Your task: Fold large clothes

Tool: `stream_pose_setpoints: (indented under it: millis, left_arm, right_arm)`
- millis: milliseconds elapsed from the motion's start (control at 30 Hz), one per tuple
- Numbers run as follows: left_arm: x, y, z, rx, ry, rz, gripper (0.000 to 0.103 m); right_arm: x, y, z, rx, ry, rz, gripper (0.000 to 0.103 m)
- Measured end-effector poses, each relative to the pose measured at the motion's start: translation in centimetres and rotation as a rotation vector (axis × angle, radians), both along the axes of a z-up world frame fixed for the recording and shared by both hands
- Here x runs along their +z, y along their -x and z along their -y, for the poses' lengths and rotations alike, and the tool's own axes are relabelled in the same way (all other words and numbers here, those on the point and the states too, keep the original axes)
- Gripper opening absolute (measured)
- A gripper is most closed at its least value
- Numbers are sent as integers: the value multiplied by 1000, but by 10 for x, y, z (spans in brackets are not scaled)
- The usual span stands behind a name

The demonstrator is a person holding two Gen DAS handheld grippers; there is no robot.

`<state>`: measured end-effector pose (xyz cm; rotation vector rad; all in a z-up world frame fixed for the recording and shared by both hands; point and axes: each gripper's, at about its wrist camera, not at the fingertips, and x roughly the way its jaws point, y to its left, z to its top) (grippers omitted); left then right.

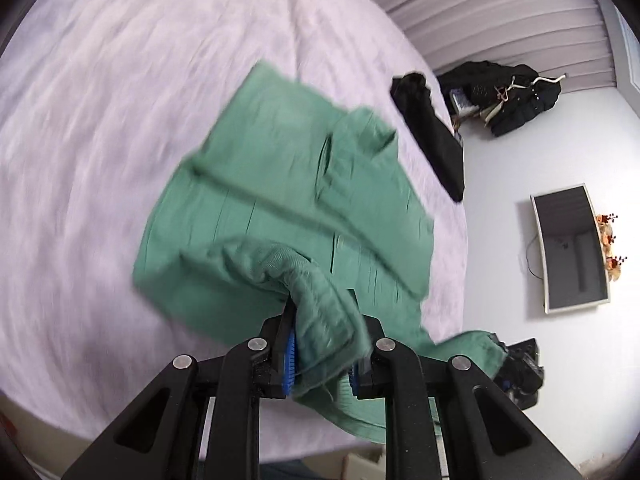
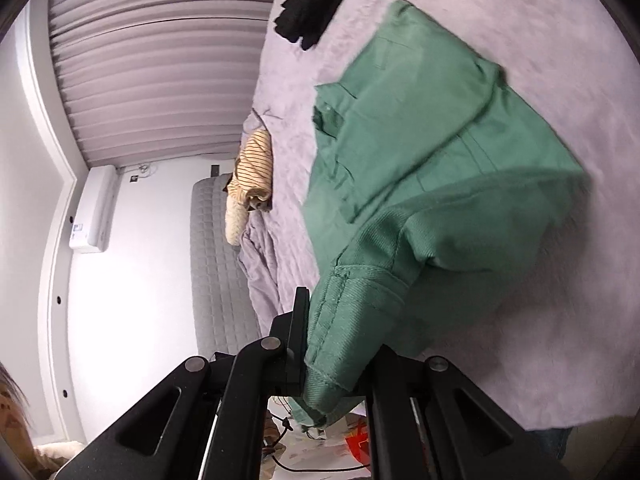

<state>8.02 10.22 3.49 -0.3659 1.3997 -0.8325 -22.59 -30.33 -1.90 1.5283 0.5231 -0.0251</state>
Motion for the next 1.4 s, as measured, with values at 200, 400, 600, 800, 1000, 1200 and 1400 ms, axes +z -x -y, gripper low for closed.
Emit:
stream_pose_setpoints:
  millis: [200, 400, 600, 800, 1000, 1200, 1400]
  left_arm:
    - [17, -68, 70, 40, -13, 120, 21]
    - [-15, -134, 122, 67, -109, 153, 21]
    - [-59, -185, 157, 32, -252, 181, 21]
    - [-72, -205, 175, 0, -428, 263, 22]
    - [-76, -198, 182, -69, -461, 373, 101]
    - [-116, -201, 216, -172, -506, 321, 99]
    - [-146, -201, 235, -209, -545, 308, 50]
  right_arm:
    - [23, -83, 65, 52, 61, 63, 8]
    - [4, -158, 128, 76, 86, -20, 8]
    - [-35, -198, 177, 15, 111, -170, 8]
    - [-64, -218, 191, 4, 143, -359, 18]
    - [-41, -202, 203, -25, 280, -382, 76]
    - [-47, -201, 210, 61, 432, -552, 76]
    - [-77, -221, 205, 148, 515, -664, 71]
